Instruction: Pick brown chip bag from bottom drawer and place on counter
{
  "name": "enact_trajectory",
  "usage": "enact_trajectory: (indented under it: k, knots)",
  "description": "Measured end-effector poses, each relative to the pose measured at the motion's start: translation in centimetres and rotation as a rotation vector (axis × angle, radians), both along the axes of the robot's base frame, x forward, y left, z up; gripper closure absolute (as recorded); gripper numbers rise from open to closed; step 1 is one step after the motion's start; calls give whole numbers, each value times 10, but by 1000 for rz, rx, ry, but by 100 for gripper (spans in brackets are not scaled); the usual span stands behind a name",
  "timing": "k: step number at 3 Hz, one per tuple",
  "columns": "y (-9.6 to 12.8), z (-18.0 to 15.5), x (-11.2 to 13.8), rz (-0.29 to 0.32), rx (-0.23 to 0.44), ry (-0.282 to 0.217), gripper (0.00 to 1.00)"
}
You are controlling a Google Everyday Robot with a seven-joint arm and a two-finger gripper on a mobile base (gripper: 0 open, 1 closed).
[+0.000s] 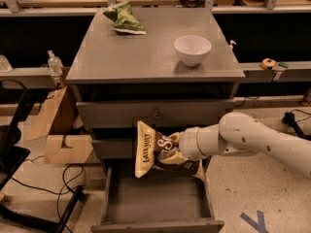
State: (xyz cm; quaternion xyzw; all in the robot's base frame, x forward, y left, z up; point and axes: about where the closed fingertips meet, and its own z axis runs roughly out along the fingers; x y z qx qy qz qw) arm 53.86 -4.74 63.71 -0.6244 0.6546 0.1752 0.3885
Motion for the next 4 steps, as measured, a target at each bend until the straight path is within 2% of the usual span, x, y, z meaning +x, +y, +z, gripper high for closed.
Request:
enact_trajectory:
  k: [1, 2, 3, 4]
  knots:
    - [1, 68, 25, -26, 29, 11, 100]
    - [3, 192, 62, -66, -10, -13, 100]
    - [15, 270, 89, -84, -34, -35, 100]
    - [51, 316, 143, -47, -51, -75, 100]
